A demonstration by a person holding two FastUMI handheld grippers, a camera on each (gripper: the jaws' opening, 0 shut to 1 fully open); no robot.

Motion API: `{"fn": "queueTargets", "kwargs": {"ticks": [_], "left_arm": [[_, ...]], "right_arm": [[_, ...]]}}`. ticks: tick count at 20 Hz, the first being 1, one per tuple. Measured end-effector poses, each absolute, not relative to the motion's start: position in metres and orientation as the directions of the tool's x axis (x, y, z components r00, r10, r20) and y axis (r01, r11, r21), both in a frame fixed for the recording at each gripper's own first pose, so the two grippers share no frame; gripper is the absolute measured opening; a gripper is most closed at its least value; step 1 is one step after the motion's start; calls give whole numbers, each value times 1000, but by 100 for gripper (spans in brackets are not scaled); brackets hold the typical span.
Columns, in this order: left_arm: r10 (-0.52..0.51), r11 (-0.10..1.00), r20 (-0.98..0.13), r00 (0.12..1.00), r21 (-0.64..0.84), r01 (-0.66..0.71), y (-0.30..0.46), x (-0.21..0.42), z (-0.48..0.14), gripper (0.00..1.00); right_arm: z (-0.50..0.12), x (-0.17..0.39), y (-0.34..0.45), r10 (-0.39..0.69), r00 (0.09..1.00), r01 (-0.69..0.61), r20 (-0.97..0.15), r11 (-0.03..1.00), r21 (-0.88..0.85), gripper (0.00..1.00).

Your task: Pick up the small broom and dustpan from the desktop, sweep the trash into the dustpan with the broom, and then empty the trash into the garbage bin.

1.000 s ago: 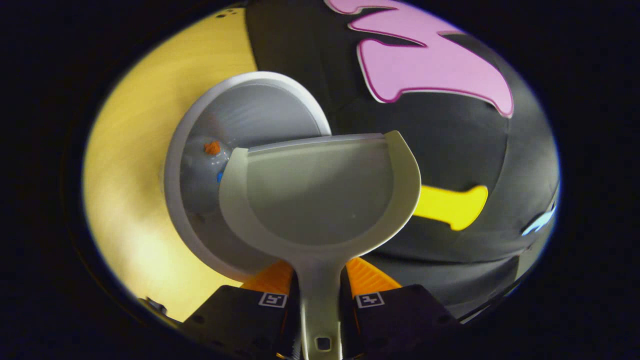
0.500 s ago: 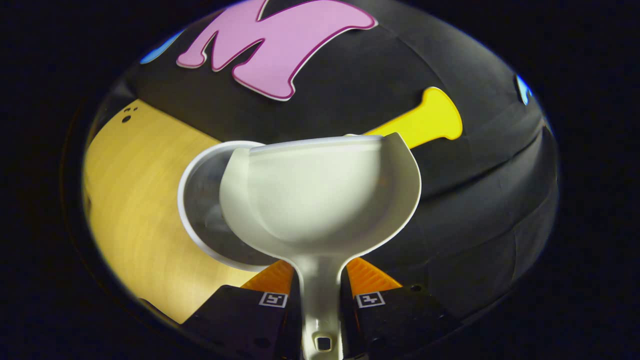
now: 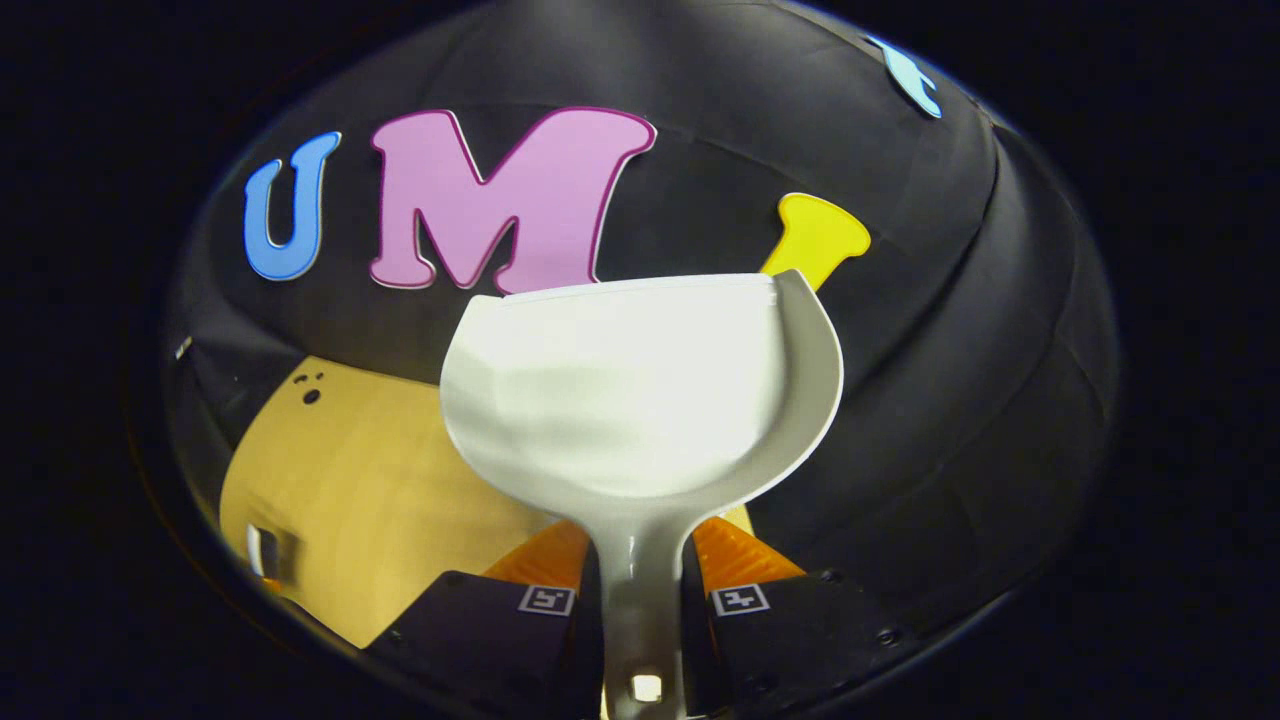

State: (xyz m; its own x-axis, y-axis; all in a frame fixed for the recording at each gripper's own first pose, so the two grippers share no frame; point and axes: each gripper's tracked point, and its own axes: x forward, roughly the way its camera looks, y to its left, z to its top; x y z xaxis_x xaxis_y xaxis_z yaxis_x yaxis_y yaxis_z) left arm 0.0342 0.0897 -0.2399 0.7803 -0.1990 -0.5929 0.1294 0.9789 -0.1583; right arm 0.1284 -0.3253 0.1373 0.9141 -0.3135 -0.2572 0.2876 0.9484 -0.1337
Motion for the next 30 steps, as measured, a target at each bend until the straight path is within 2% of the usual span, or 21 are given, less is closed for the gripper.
{"fn": "queueTargets", "kwargs": {"ticks": [6, 8, 9, 11, 12, 13, 15, 17, 19, 21, 22, 26, 30], "left_arm": [[-169, 985, -584, 794, -126, 117, 97, 30, -244, 27], [-159, 987, -579, 800, -120, 109, 96, 31, -246, 27], [-156, 987, -582, 798, -119, 106, 96, 32, -249, 27], [-154, 988, -590, 792, -119, 103, 94, 36, -255, 27], [-151, 988, -593, 791, -117, 101, 93, 39, -256, 28], [-150, 988, -595, 790, -113, 102, 92, 43, -259, 27], [-137, 990, -600, 788, -92, 102, 90, 54, -263, 27], [-114, 993, -602, 790, -64, 95, 92, 67, -266, 26], [-73, 997, -597, 799, -24, 74, 99, 83, -268, 27], [-52, 997, -608, 792, 10, 73, 101, 97, -273, 27], [-43, 997, -613, 789, 26, 75, 102, 104, -275, 27], [-12, 995, -631, 776, 66, 69, 106, 126, -286, 28], [8, 997, -657, 754, 61, 42, 107, 143, -296, 29]], "right_arm": [[116, 134, -244, -76, 952, 83, -295, 996, 14, 35], [104, 135, -229, -29, 948, 36, -316, 999, 18, 35], [100, 131, -225, -11, 943, 17, -333, 1000, 14, 31], [92, 123, -216, 30, 931, -26, -364, 1000, 18, 35], [83, 120, -210, 46, 921, -42, -387, 999, 18, 31], [74, 117, -206, 58, 909, -56, -414, 998, 17, 34], [54, 110, -200, 75, 883, -75, -464, 997, 19, 32], [37, 107, -193, 89, 851, -85, -518, 996, 32, 38], [19, 100, -190, 99, 818, -86, -566, 995, 51, 35], [1, 89, -190, 99, 787, -76, -608, 995, 63, 38], [-5, 85, -189, 101, 779, -69, -619, 995, 76, 35], [-26, 72, -187, 93, 759, -4, -644, 990, 138, 35], [-35, 57, -194, 67, 732, 5, -678, 995, 103, 35]]}}
